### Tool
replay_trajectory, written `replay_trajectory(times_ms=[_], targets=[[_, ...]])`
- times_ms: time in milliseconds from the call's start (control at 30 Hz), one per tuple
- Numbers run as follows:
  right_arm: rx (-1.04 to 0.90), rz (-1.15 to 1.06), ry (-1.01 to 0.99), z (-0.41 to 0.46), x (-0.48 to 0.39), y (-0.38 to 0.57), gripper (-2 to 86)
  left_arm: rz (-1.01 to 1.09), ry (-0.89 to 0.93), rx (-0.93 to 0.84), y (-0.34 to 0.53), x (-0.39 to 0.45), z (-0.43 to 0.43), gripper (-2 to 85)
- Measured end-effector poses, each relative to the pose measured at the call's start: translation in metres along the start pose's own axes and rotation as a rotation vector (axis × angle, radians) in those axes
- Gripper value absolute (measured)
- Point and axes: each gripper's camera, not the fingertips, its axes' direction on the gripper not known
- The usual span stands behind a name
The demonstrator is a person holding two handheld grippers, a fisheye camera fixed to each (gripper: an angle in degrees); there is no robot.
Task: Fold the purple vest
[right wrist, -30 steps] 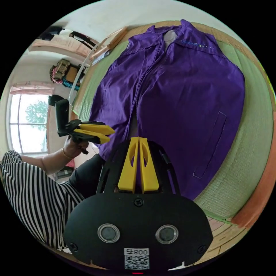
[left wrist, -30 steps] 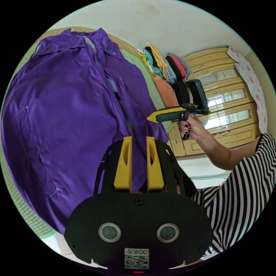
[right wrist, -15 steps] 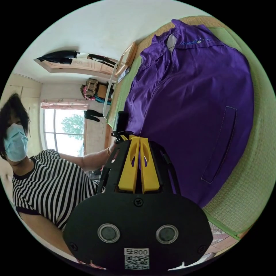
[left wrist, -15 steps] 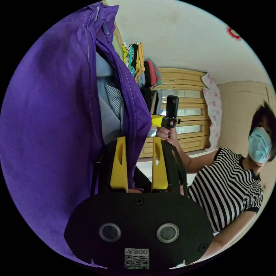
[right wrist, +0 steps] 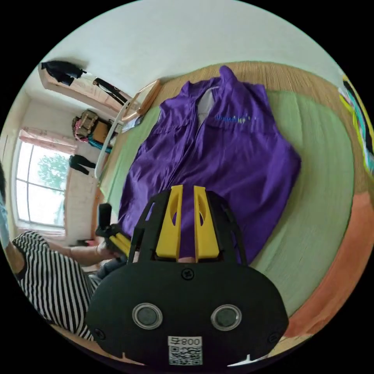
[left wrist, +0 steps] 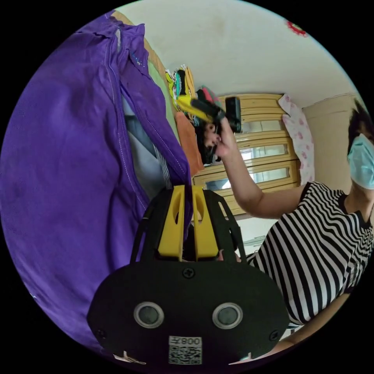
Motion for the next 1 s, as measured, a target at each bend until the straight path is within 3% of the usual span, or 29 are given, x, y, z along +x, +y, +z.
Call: replay_trajectory(times_ms=[200,300,467,733,1000], targets=[[0.051,-0.145,0.371,0.061,-0.067,-0.176,7.4,0.030,-0.021,-0.044,-0.013,0.000,0.024,2.7],[0.034,-0.164,0.451,0.103,-0.077,-0.238,8.0,0.042,-0.034,-0.070,-0.017,-0.001,0.035,2.7],[-0.057,-0.128,0.628,0.167,-0.061,-0.278,7.2,0.040,-0.028,-0.093,-0.020,-0.008,0.049,2.9],[0.017,-0.124,0.502,0.150,-0.053,-0.262,0.7,0.057,-0.039,-0.097,-0.022,-0.010,0.063,2.8],[0.215,-0.104,0.106,0.061,-0.043,-0.243,0.2,0.124,-0.149,-0.029,-0.008,0.020,0.055,2.6]])
